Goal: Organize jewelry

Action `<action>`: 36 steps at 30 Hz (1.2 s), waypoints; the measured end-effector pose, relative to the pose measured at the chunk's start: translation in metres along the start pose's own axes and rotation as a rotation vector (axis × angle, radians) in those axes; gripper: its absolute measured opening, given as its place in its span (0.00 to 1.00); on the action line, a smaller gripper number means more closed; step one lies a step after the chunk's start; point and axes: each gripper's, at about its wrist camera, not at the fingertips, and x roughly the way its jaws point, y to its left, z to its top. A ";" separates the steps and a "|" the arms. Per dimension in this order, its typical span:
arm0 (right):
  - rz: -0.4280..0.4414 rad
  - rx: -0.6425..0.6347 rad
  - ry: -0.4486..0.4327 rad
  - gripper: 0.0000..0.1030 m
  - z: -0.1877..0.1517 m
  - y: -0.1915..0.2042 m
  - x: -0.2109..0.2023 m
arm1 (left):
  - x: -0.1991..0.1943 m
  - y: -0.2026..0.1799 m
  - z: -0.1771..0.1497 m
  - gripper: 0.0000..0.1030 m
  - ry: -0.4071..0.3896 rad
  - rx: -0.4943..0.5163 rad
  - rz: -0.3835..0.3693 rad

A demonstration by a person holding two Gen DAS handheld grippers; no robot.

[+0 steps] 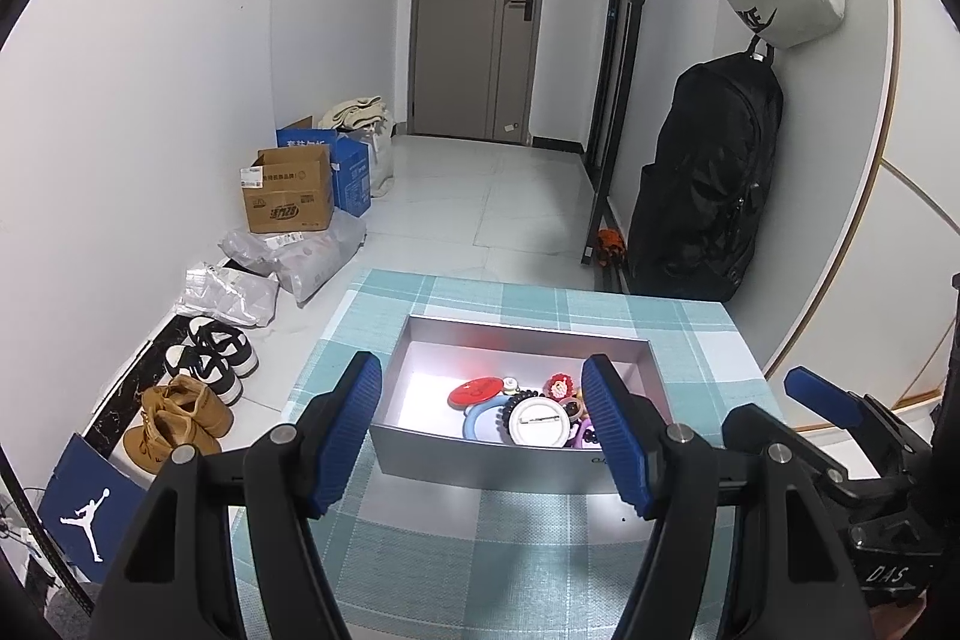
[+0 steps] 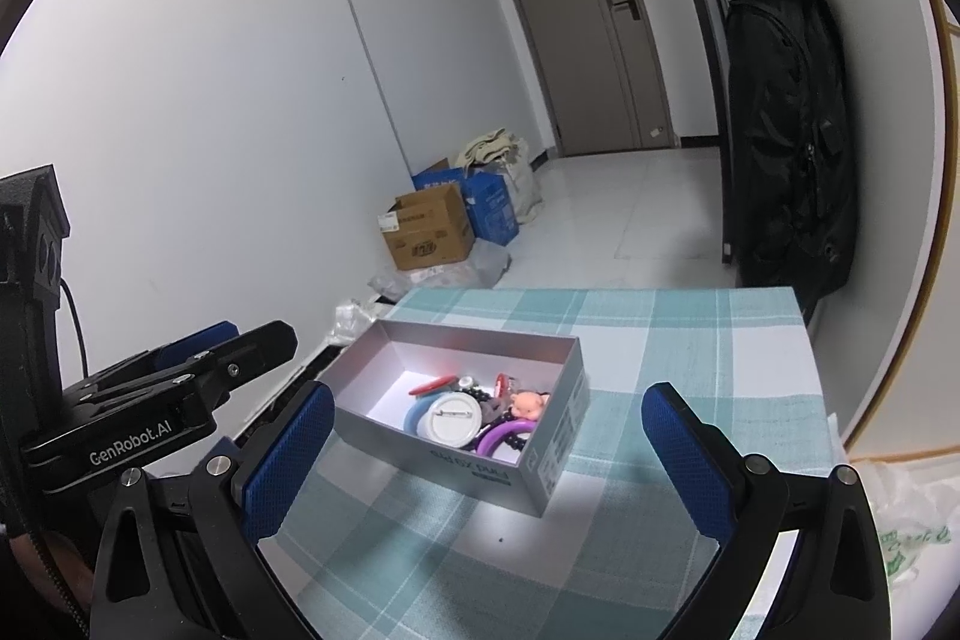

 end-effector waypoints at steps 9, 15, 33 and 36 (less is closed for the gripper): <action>0.002 0.028 -0.013 1.00 0.002 -0.005 0.000 | 0.000 0.000 0.000 0.63 -0.003 0.001 -0.013; 0.002 0.013 -0.013 1.00 0.001 -0.002 0.001 | 0.001 0.000 0.001 0.63 -0.004 -0.006 -0.009; 0.003 0.004 -0.002 1.00 0.001 -0.001 0.003 | 0.005 0.002 0.000 0.63 0.001 -0.007 -0.007; 0.004 -0.002 -0.005 1.00 0.002 0.000 0.003 | 0.007 0.003 0.000 0.63 0.009 -0.013 -0.007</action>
